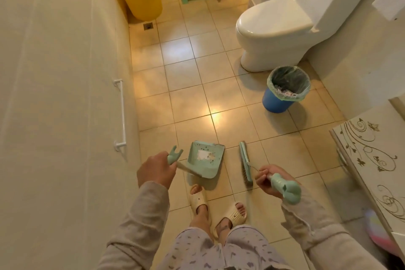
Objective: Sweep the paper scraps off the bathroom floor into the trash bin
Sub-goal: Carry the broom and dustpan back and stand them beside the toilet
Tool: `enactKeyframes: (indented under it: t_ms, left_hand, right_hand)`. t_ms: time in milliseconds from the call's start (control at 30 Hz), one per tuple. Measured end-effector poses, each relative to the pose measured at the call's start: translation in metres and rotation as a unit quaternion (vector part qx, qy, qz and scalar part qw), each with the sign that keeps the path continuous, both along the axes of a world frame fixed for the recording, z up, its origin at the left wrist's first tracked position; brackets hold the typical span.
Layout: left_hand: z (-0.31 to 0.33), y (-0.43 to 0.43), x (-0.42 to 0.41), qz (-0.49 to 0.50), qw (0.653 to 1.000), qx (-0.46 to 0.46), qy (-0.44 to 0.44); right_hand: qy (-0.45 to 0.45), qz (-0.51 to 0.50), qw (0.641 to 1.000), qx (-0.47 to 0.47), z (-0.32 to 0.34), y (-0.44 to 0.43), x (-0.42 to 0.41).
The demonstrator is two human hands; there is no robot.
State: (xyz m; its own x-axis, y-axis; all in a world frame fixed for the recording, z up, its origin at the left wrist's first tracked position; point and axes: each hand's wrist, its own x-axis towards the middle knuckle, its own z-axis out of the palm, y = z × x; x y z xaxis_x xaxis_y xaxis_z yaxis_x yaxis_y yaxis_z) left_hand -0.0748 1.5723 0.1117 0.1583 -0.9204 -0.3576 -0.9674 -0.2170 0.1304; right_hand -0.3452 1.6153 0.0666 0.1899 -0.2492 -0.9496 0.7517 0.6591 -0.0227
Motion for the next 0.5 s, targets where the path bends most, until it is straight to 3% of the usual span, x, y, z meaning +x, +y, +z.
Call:
enactKeyframes:
  t_ms: [133, 500]
  left_hand:
    - [0.003, -0.003, 0.025, 0.030, 0.999, -0.020, 0.009]
    - [0.016, -0.059, 0.084, 0.090, 0.994, -0.033, 0.057]
  right_hand:
    - [0.027, 0.039, 0.998, -0.032, 0.010, -0.015, 0.005]
    - [0.053, 0.030, 0.995, -0.081, 0.024, -0.082, 0.054]
